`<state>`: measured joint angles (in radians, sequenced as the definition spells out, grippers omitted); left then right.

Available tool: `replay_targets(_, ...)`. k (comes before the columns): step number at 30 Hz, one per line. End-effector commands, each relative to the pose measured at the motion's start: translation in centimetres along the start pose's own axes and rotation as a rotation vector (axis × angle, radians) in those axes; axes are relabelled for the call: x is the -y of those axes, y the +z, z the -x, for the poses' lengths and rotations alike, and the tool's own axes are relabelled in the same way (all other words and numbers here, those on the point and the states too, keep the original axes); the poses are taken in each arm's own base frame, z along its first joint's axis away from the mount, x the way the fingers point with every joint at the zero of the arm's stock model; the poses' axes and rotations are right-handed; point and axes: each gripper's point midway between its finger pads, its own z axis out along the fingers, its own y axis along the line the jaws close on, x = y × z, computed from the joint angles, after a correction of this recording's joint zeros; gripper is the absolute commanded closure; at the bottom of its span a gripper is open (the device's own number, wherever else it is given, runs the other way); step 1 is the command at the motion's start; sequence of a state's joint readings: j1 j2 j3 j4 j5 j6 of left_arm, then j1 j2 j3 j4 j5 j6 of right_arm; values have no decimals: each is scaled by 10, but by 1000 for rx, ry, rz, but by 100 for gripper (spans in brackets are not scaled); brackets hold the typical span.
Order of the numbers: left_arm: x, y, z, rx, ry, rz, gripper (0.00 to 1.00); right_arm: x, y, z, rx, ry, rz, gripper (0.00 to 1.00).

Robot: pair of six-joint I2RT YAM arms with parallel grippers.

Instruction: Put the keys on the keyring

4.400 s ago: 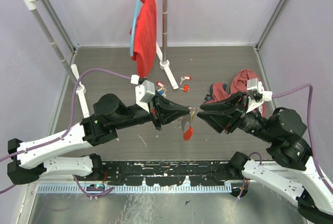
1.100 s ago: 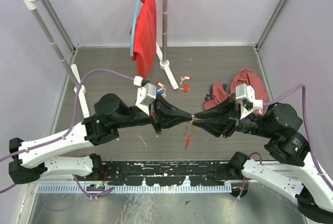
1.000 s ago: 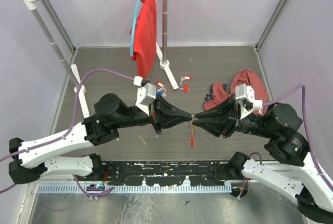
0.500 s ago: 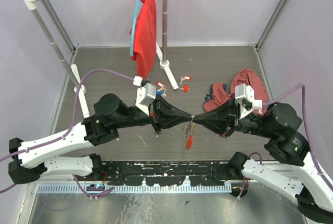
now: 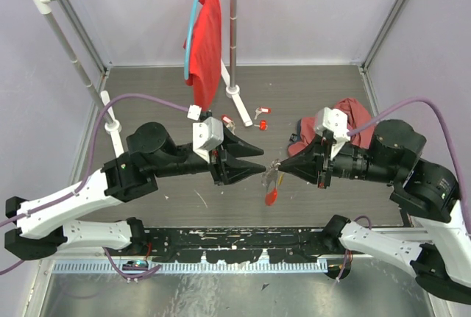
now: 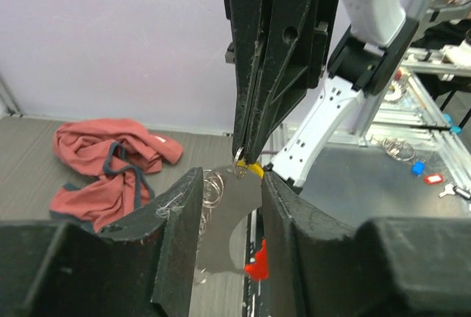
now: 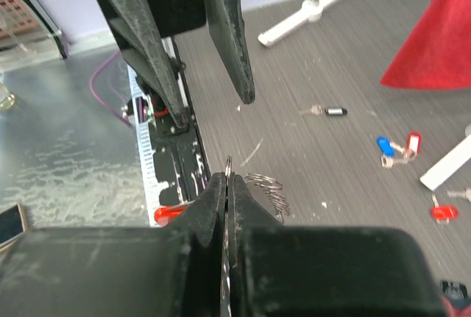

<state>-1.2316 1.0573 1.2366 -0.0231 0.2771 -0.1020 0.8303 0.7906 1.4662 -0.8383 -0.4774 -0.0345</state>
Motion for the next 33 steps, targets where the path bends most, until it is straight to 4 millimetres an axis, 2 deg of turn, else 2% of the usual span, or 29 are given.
replay_targets(1,-10,-5,-17,-122,80,37,54,12,-6,-20,-173,-9,-54,99)
replay_targets(6,-16,-2,-32,-173,96,53,51,25,-2,-44,-344,32,-93,99)
replay_targets(10,-19,3,-48,-225,97,43,52,28,1,-44,-352,25,-100,99)
replay_targets(17,-18,8,-64,-283,97,17,55,25,4,-44,-349,13,-69,99)
replay_targets(25,-20,14,-65,-299,111,13,56,16,7,-43,-330,-6,-4,99)
replay_targets(33,-14,20,-65,-298,98,-28,62,14,8,-40,-309,-24,14,99)
